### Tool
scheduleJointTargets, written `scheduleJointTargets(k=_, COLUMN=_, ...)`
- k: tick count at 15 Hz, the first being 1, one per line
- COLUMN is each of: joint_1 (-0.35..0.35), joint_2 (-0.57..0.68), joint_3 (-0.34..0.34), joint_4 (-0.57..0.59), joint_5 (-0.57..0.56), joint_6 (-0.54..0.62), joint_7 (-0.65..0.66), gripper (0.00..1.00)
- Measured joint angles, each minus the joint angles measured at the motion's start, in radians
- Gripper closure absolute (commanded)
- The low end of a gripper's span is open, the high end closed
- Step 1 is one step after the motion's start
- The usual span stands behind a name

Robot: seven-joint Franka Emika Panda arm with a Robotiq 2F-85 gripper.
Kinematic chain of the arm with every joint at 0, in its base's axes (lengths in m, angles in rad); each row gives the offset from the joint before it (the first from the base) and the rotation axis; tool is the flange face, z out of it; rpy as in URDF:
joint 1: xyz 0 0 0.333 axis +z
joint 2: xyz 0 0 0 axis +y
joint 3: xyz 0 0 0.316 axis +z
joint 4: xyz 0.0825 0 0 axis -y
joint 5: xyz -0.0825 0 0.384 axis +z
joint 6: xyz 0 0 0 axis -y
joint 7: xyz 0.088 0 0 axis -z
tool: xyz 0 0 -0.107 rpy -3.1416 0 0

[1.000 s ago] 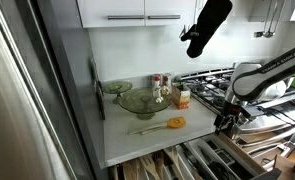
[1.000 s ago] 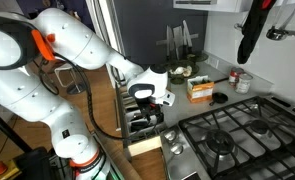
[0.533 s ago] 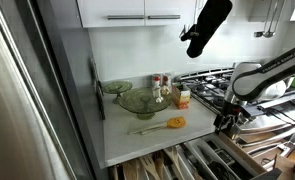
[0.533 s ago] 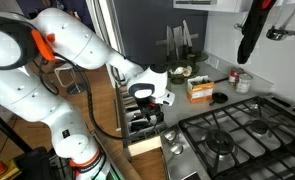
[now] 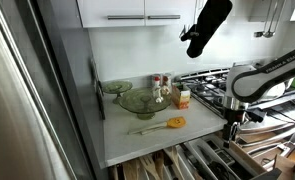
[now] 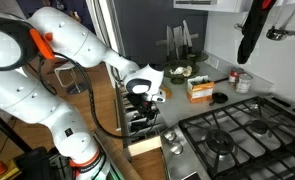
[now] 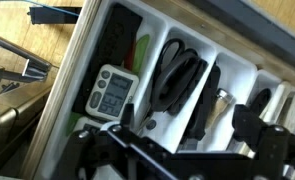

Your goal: Put the two white objects inside the drawer and then close the drawer

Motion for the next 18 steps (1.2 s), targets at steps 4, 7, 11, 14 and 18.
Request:
scheduleJointTargets(k=4, joint_1=0.022, joint_2=-0.016, joint_3=0.001, joint_4=0.0, joint_5=-0.016, joint_6=-0.038, joint_7=-0.123, gripper=0.0)
scheduleJointTargets(k=7, joint_1=0.025, joint_2=-0.016, joint_3=0.001, joint_4=0.0, joint_5=-0.018, joint_6=-0.039, joint_7=-0.135, gripper=0.0)
scheduleJointTargets(k=11, joint_1=0.063, joint_2=-0.016, joint_3=0.016, joint_4=0.0, joint_5=-0.015, joint_6=-0.032, joint_7=-0.211, gripper=0.0)
scheduleJointTargets(k=14, joint_1=0.149, joint_2=-0.012, joint_3=0.071, joint_4=0.0, joint_5=-0.01, joint_6=-0.005, joint_7=-0.256, gripper=0.0)
scheduleJointTargets(k=18, joint_1=0.241, joint_2=0.007, joint_3=0.138, joint_4=-0.001, joint_5=-0.012, joint_6=0.042, joint_7=-0.336, gripper=0.0)
